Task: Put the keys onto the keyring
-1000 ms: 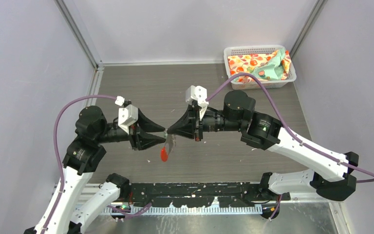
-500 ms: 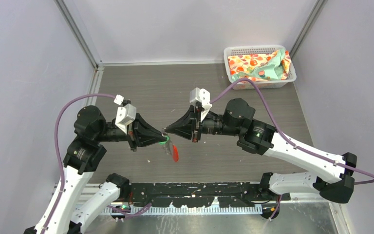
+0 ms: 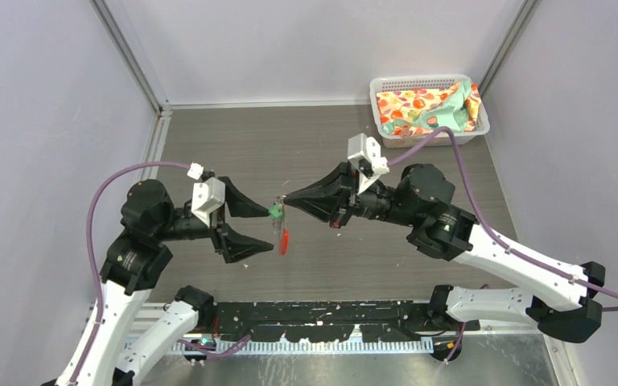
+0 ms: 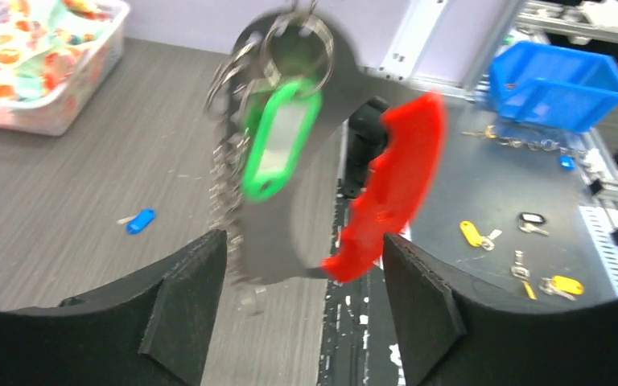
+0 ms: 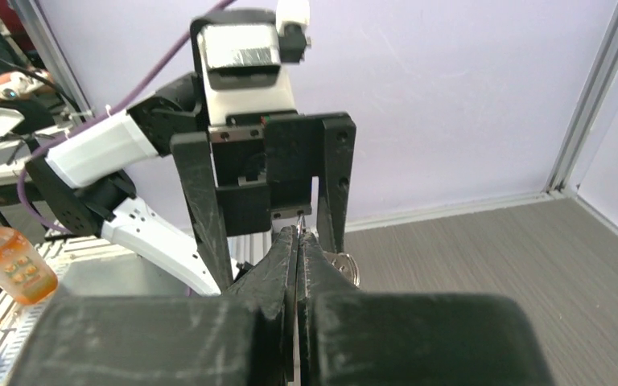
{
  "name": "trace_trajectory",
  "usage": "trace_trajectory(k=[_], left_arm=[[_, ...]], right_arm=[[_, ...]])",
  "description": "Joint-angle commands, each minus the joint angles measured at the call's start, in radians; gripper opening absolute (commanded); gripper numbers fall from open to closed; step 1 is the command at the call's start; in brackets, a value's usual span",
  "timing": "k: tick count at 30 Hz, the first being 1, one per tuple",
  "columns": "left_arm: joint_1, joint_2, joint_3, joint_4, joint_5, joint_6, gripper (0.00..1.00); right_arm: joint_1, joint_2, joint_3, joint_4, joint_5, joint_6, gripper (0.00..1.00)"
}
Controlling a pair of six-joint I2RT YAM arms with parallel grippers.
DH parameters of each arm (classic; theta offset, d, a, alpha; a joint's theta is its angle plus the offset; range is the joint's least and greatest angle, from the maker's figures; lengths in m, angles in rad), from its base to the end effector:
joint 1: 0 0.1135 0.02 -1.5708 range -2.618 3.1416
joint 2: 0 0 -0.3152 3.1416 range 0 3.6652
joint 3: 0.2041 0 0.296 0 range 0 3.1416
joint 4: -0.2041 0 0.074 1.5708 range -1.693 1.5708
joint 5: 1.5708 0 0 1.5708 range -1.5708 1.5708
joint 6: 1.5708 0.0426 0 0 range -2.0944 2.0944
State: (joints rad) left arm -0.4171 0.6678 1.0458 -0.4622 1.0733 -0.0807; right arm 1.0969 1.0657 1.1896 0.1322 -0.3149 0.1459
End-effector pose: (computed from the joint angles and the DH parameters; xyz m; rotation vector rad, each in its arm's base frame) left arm 0.0888 -0.0803 0.4635 1.0950 1.3862 -1.2445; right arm 0.1062 0.2360 0.5137 -0.9037 1.1213 1.2461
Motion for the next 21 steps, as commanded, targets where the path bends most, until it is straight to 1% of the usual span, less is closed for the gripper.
trace_trajectory(k=[1,3,6,8,10,14,16,19,21], left_arm=[[-0.003,-0.071,-0.009,-0.082,-0.171,0.078,0.74],[-0.003,-0.107,-0.057,-0.092,-0.191,0.098,0.77],[-0.003,-0.159,-0.153,-0.098,-0.153,0.135,0.82],[-0.003,-0.196,-0.221,-0.039,-0.138,0.131,0.82],[-0.003,-0.216,-0.270,0.033,-0.165,0.127,0.83],[-0.003,-0.180,-0.301,0.175,-0.249,0.137,0.91],[-0.003,-0.149,-0.308,0.261,-0.256,0.138,0.99],[-0.008,-0.100,-0.302,0.388,-0.243,0.104,1.00],[-0.016,-0.085,-0.284,0.434,-0.259,0.073,1.00]], right_arm=[[-0.001,-0.037,0.071,0.063,0.003,0.022,0.01],[0.000,-0.034,0.090,0.052,-0.008,0.033,0.01],[0.001,-0.030,0.110,0.053,-0.009,0.057,0.01],[-0.001,-0.028,0.115,0.057,-0.010,0.069,0.01],[-0.001,-0.024,0.123,0.062,-0.003,0.082,0.01],[-0.001,-0.012,0.134,0.062,0.025,0.093,0.01],[0.001,-0.004,0.141,0.064,0.039,0.094,0.01],[0.000,0.014,0.151,0.064,0.066,0.095,0.01],[-0.001,0.024,0.157,0.062,0.071,0.096,0.01]])
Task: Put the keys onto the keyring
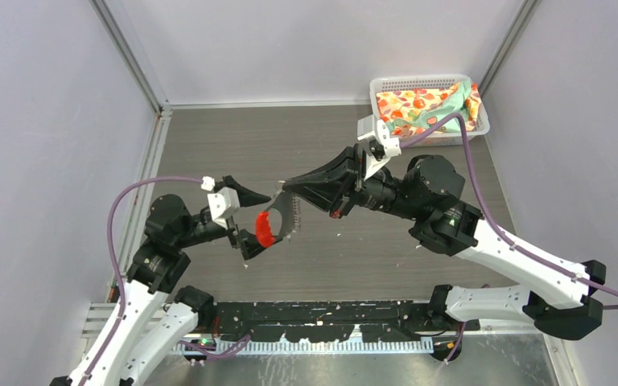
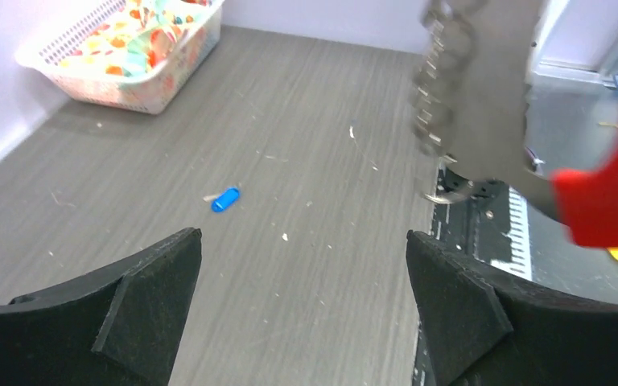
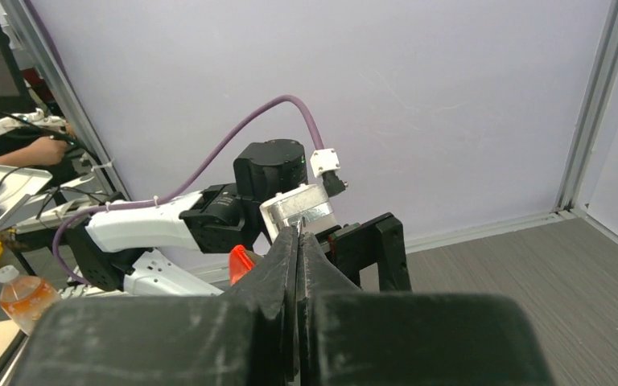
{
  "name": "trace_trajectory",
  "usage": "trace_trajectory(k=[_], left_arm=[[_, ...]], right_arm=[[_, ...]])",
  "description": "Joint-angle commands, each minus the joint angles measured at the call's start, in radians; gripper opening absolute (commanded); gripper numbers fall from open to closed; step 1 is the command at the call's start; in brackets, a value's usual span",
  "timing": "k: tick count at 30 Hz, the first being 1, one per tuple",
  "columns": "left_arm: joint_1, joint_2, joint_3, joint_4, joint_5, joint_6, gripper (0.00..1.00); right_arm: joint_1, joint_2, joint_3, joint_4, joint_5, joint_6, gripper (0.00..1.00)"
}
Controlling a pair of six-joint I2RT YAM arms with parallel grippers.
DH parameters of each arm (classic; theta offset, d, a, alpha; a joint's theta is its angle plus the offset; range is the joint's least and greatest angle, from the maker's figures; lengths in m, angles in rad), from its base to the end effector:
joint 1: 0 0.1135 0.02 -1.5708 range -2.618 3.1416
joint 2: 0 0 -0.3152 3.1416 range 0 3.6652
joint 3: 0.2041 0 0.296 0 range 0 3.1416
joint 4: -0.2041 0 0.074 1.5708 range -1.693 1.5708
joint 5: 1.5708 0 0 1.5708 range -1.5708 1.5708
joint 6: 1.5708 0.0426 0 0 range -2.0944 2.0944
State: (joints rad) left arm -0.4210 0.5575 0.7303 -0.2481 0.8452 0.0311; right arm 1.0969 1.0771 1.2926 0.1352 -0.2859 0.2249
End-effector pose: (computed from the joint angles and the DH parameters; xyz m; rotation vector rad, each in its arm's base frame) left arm 0.1054 -0.0821 0.3815 0.9981 1.3945 -0.9826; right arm 0.1029 0.2269 0.5511 -0.8037 1.0816 1.3090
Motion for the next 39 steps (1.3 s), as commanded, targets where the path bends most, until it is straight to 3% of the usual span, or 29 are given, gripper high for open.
trace_trajectory(k=[1,5,12,16,27,34,39], left_arm=[[-0.013,0.028,0.044,0.234,-0.029,-0.064,1.00],[-0.019,0.025,0.098,0.244,0.033,-0.154,1.00],[-0.022,-0.009,0.138,0.189,0.168,-0.174,1.00],[-0.025,-0.002,0.156,0.160,0.169,-0.189,1.00],[-0.025,0.026,0.123,0.095,-0.025,-0.077,1.00],[-0.025,-0.016,0.043,0.050,0.053,0.106,1.00],[-0.032,-0.095,-0.045,0.141,0.062,0.228,1.00]], right_arm=[[0.000,0.018,0.056,0.057,0.043,0.018,0.01],[0.000,0.030,0.063,0.045,0.051,0.018,0.01],[0.001,0.035,0.056,0.044,0.064,0.010,0.01],[0.002,0.039,0.059,0.045,0.076,0.005,0.01],[0.006,0.043,0.077,0.044,0.039,0.019,0.01],[0.006,0.033,0.071,0.066,0.034,0.043,0.01],[0.005,0.047,0.078,0.077,0.049,0.057,0.01]])
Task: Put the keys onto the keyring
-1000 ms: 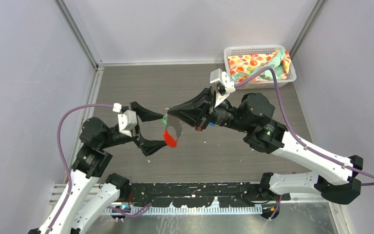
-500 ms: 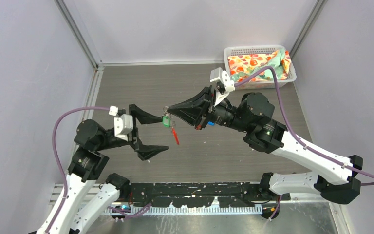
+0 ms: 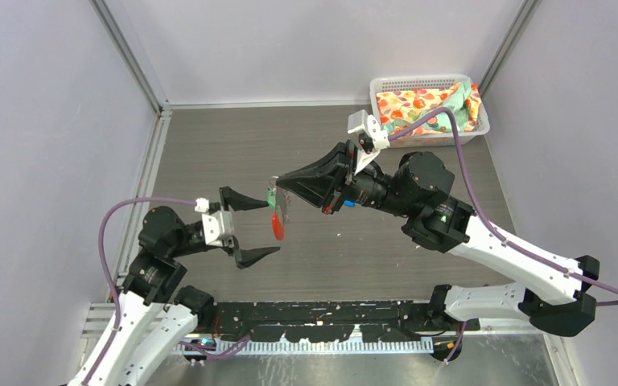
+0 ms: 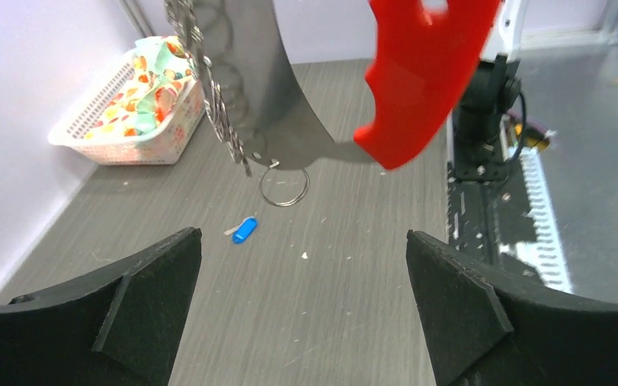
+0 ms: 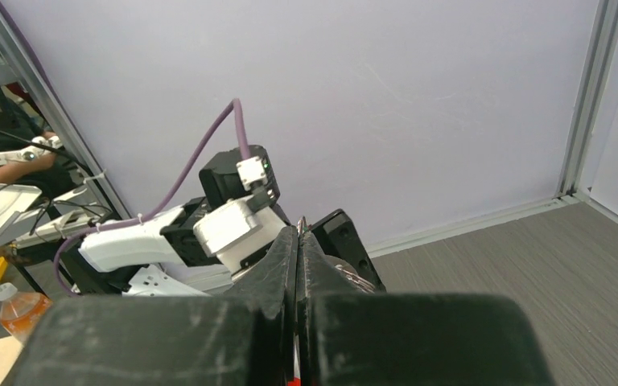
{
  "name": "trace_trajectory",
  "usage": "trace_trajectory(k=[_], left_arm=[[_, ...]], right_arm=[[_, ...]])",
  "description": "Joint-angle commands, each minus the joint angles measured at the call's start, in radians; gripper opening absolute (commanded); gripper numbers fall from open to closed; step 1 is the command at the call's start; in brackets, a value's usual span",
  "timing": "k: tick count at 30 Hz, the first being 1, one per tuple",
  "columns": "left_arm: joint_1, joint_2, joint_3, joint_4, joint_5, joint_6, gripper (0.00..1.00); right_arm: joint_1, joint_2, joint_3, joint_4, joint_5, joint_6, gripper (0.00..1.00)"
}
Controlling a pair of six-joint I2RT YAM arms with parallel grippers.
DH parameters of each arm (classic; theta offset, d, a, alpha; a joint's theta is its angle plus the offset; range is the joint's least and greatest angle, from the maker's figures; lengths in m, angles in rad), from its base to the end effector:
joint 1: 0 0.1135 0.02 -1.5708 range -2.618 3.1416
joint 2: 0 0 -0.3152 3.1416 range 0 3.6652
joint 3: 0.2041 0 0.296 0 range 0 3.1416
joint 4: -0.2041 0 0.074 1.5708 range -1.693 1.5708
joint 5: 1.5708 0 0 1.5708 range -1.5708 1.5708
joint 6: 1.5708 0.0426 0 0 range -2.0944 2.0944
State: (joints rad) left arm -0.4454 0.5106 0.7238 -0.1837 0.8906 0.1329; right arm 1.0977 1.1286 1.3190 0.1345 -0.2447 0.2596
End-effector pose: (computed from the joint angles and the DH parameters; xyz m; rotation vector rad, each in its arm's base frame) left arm 0.0907 -0.0800 0.3905 1.1055 1.1961 -0.9234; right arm 0.1128 0.2430 0.5490 -0.7615 1.1409 1.3108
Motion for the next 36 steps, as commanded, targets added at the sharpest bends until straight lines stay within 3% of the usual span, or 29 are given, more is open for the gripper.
trace_trajectory(k=[1,6,16,28,31,36], left_arm=[[-0.009,-0.059,-0.049,0.100,0.002,0.133,1.00],[-0.016,-0.067,-0.064,0.201,-0.094,0.101,1.00],[-0.016,-0.067,0.010,0.095,0.038,0.002,1.00],[-0.016,0.088,0.077,0.163,-0.277,-0.263,0.99],[-0.016,0.124,0.098,0.179,-0.242,-0.272,0.85],[-0.016,0.112,0.109,0.129,-0.287,-0.245,0.39]], right_arm=[[0.004,-0.004,0.052,0.083,0.014,0.024,0.01],[0.007,0.009,0.057,0.085,0.053,0.015,0.01],[0.045,0.046,0.075,-0.029,0.354,-0.115,0.01],[0.078,0.074,0.085,-0.041,0.382,-0.130,0.01],[0.096,0.081,0.085,-0.047,0.397,-0.134,0.01],[0.102,0.067,0.070,-0.043,0.409,-0.133,0.01]])
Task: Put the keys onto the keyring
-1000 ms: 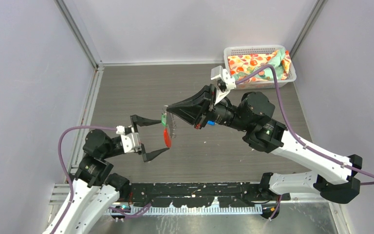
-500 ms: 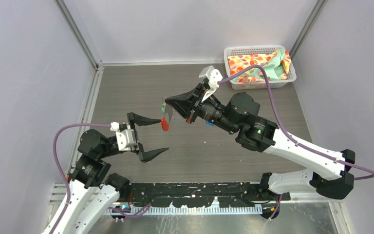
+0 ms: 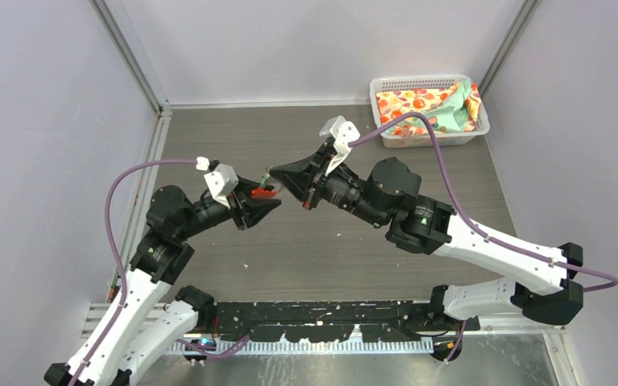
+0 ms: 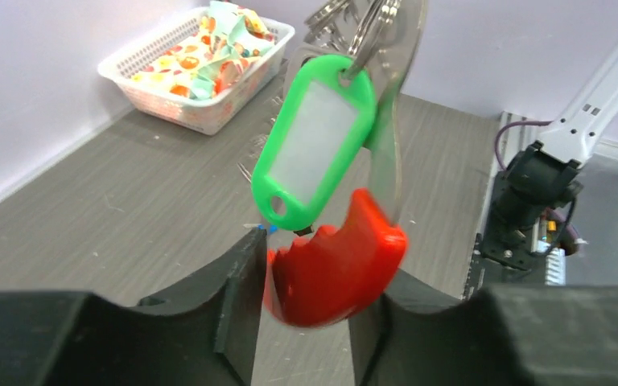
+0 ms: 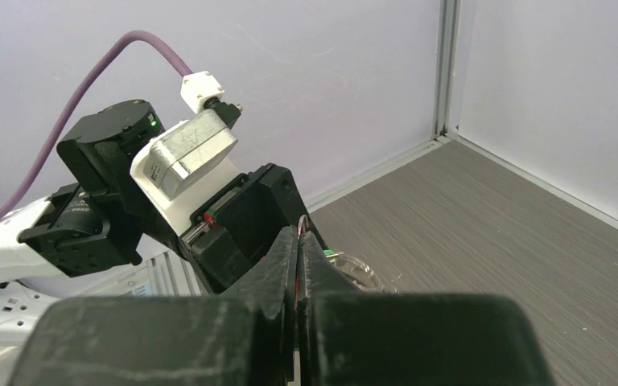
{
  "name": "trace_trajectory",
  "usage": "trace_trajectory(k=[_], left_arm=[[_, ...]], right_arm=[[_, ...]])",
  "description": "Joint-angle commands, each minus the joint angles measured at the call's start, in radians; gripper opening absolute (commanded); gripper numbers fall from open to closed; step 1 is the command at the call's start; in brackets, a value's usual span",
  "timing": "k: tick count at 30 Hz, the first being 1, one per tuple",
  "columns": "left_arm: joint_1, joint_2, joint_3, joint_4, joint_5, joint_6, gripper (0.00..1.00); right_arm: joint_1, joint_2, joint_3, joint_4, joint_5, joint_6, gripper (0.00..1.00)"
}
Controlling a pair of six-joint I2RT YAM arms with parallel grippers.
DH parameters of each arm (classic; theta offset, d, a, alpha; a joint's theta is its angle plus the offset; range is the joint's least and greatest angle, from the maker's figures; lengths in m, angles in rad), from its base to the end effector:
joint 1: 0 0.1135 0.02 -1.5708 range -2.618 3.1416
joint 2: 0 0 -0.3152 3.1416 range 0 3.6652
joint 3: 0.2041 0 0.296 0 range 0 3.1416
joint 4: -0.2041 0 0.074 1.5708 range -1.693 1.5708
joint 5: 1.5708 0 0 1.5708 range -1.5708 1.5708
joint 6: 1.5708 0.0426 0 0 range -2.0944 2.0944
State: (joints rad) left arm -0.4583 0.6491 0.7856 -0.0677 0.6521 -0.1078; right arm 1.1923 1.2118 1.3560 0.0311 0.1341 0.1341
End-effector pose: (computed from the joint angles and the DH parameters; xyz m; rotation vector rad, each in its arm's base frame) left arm 0.1280 -0.0920 0.4103 0.7945 1.3787 -0.9334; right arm 0.1169 0.2784 0.5299 -0.6398 1.3272 1.0007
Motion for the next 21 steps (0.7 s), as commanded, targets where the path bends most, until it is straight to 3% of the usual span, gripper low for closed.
trace_trajectory(k=[1,4,6,8,10,11,15,16,21], left_arm=[[-0.003,-0.034,0.043,0.011,-0.050,-0.004,0.34],[-0.003,-0.048,0.029,0.012,-0.052,-0.009,0.20],[-0.003,-0.052,0.027,0.002,-0.070,-0.013,0.02],[-0.003,-0.053,0.032,-0.002,-0.090,-0.018,0.01],[-0.003,-0.046,0.049,-0.008,-0.098,-0.033,0.01],[-0.003,-0.038,0.063,-0.013,-0.094,-0.048,0.00],[-0.002,-0.010,0.079,0.001,-0.020,-0.149,0.00],[-0.002,-0.002,0.079,0.021,0.011,-0.196,0.00],[-0.002,0.038,0.102,0.063,0.141,-0.302,0.00]], right_arm=[[0.008,-0.019,0.032,0.061,0.029,-0.007,0.01],[0.007,-0.018,0.030,0.060,0.010,0.003,0.01],[0.008,-0.021,0.028,0.053,-0.003,0.009,0.05],[0.008,-0.036,0.023,0.040,-0.009,0.011,0.15],[0.007,-0.061,0.020,0.009,-0.013,0.011,0.31],[0.005,-0.076,0.021,-0.020,-0.010,0.009,0.45],[-0.023,-0.127,0.028,-0.201,-0.068,0.010,0.80],[-0.040,-0.138,0.026,-0.240,-0.106,0.012,0.98],[-0.135,-0.217,-0.056,-0.305,-0.284,0.060,1.00]])
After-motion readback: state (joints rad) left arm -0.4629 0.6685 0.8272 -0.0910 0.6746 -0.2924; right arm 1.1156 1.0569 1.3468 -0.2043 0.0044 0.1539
